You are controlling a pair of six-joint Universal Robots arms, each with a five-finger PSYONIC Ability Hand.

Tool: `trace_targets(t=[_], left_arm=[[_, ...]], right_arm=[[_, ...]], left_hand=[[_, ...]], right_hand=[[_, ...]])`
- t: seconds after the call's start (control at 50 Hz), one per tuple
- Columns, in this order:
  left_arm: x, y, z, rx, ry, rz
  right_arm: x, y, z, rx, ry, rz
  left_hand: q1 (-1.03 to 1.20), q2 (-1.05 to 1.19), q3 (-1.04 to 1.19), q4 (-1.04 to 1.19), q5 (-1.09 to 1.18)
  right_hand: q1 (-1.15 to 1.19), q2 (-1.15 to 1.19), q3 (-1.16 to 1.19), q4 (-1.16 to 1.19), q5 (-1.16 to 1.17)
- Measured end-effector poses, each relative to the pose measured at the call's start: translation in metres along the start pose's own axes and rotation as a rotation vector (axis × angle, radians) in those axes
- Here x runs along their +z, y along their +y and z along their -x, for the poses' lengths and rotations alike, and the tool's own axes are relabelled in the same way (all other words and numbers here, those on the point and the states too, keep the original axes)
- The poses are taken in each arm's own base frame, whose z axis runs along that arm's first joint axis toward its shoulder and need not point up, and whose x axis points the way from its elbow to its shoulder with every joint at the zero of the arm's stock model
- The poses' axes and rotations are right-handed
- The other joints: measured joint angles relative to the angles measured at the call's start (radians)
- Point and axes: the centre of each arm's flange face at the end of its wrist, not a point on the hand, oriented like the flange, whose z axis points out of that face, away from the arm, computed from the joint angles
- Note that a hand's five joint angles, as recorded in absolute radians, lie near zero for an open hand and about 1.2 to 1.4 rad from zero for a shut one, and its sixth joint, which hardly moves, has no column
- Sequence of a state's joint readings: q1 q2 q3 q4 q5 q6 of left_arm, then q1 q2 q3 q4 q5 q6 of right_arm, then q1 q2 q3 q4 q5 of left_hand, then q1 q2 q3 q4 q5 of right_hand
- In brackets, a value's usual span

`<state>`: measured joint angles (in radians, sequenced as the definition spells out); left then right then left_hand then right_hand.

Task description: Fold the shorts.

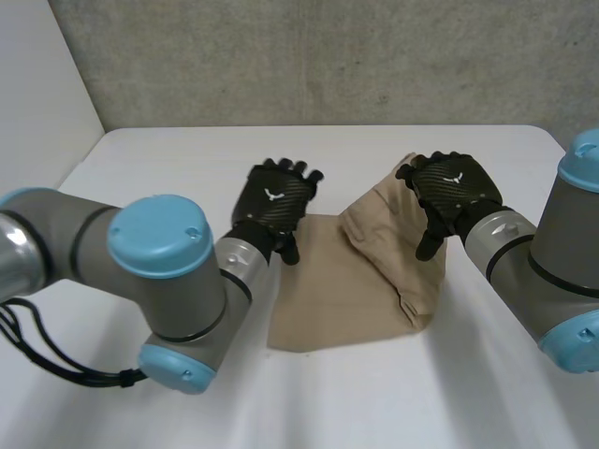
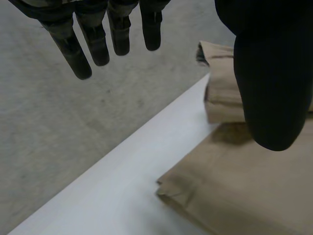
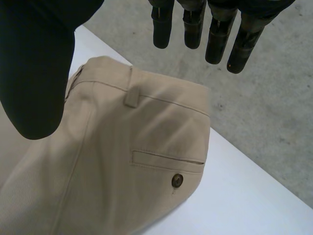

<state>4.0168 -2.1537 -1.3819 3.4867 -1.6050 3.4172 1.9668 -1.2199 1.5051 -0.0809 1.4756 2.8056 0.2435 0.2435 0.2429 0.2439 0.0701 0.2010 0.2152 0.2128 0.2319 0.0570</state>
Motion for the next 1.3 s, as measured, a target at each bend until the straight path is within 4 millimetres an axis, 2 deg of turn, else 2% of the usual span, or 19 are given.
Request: trace_targets(t=[0.06,0.22,0.36,0.42,0.46,0.52,0.56,0.6,0.64,0.68,0.76,0.88,0.96,1.04,1.1,1.14,1.3], left_arm=[[0.013,0.009,-0.009,0.000,0.055,-0.023],[0.048,0.020,-0.025,-0.001,0.149,-0.100],[0.059,0.023,-0.036,-0.002,0.160,-0.115],[0.054,0.023,-0.038,-0.004,0.148,-0.098],[0.048,0.021,-0.037,-0.005,0.129,-0.082],[0.041,0.015,-0.034,-0.006,0.103,-0.073],[0.033,0.004,-0.025,-0.010,0.054,-0.070],[0.033,0.004,-0.025,-0.010,0.054,-0.070],[0.021,-0.011,-0.010,-0.022,-0.026,-0.068],[0.013,-0.018,-0.003,-0.032,-0.066,-0.066],[0.003,-0.023,0.006,-0.045,-0.103,-0.057],[-0.015,-0.021,0.019,-0.055,-0.136,-0.022],[-0.031,-0.017,0.025,-0.055,-0.144,0.007],[-0.042,-0.014,0.031,-0.055,-0.153,0.029],[-0.051,-0.010,0.036,-0.060,-0.163,0.049],[-0.054,-0.008,0.038,-0.063,-0.167,0.057],[-0.062,0.002,0.048,-0.111,-0.192,0.090]], right_arm=[[0.001,0.004,-0.003,0.007,0.017,0.012],[0.001,0.017,-0.018,0.024,0.055,0.047],[-0.001,0.022,-0.020,-0.004,0.059,0.038],[-0.004,0.014,-0.021,-0.058,0.058,-0.010],[-0.009,0.001,-0.021,-0.146,0.045,-0.072],[-0.013,-0.011,-0.019,-0.259,0.016,-0.130],[-0.017,-0.020,-0.013,-0.389,-0.036,-0.169],[-0.017,-0.020,-0.013,-0.389,-0.036,-0.169],[-0.014,-0.021,-0.006,-0.498,-0.105,-0.164],[-0.008,-0.018,-0.005,-0.513,-0.130,-0.135],[0.003,-0.013,-0.006,-0.488,-0.139,-0.086],[0.028,-0.008,-0.004,-0.288,-0.130,-0.022],[0.044,-0.010,0.002,-0.101,-0.141,-0.018],[0.055,-0.014,0.011,0.007,-0.163,-0.021],[0.062,-0.015,0.020,0.043,-0.182,-0.018],[0.065,-0.015,0.024,0.049,-0.188,-0.014],[0.085,0.001,0.041,0.020,-0.172,0.065]], left_hand=[[0.106,0.094,0.093,0.097,0.097],[0.111,0.107,0.106,0.109,0.113],[0.111,0.107,0.106,0.109,0.112],[0.108,0.105,0.104,0.108,0.109],[0.108,0.105,0.104,0.108,0.109],[0.108,0.105,0.104,0.108,0.109],[0.108,0.105,0.104,0.108,0.109],[0.108,0.105,0.104,0.108,0.109],[0.108,0.105,0.104,0.108,0.109],[0.108,0.105,0.104,0.108,0.109],[0.109,0.106,0.105,0.109,0.109],[0.113,0.117,0.119,0.119,0.122],[0.113,0.117,0.119,0.119,0.122],[0.113,0.117,0.119,0.119,0.122],[0.113,0.117,0.119,0.118,0.121],[0.112,0.117,0.118,0.118,0.120],[0.112,0.115,0.117,0.117,0.119]], right_hand=[[0.000,0.000,0.000,0.000,0.000],[0.000,0.000,0.000,0.000,0.000],[0.000,0.001,0.002,0.000,0.000],[0.004,0.017,0.017,0.003,0.013],[0.004,0.035,0.038,0.003,0.031],[0.004,0.036,0.042,0.003,0.032],[0.004,0.036,0.043,0.003,0.033],[0.004,0.036,0.043,0.003,0.033],[0.004,0.036,0.043,0.003,0.034],[0.004,0.036,0.043,0.003,0.034],[0.004,0.036,0.043,0.003,0.034],[0.051,0.083,0.088,0.067,0.065],[0.101,0.127,0.141,0.121,0.112],[0.121,0.134,0.163,0.144,0.136],[0.127,0.134,0.169,0.150,0.142],[0.185,0.224,0.237,0.219,0.203],[0.291,0.363,0.365,0.347,0.322]])
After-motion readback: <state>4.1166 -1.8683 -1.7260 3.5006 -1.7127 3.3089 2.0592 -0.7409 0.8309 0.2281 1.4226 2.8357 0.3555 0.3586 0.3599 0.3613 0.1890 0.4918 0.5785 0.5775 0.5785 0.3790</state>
